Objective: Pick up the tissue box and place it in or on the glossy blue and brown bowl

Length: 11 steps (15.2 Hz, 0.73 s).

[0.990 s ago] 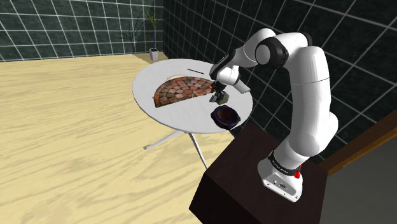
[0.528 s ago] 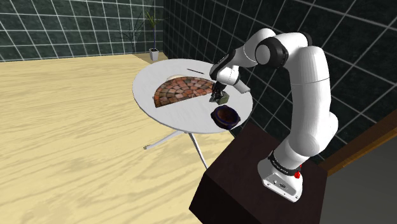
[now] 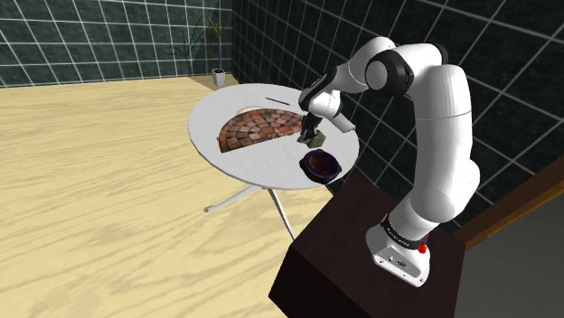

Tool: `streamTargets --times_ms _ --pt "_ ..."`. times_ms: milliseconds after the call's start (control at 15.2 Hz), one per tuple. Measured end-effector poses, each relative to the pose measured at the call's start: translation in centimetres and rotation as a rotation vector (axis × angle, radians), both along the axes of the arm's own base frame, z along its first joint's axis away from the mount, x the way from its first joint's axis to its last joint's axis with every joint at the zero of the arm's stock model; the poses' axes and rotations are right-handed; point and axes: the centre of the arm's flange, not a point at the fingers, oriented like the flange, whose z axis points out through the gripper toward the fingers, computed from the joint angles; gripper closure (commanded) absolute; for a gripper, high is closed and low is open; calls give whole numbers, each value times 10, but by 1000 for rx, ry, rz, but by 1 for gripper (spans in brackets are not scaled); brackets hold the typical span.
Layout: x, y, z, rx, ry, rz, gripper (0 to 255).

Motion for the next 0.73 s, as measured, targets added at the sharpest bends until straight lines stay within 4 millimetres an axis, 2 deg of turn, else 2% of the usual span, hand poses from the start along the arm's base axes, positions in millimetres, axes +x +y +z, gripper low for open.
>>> streamTargets --times_ms 726 --pt "-1 -2 58 0 0 0 255"
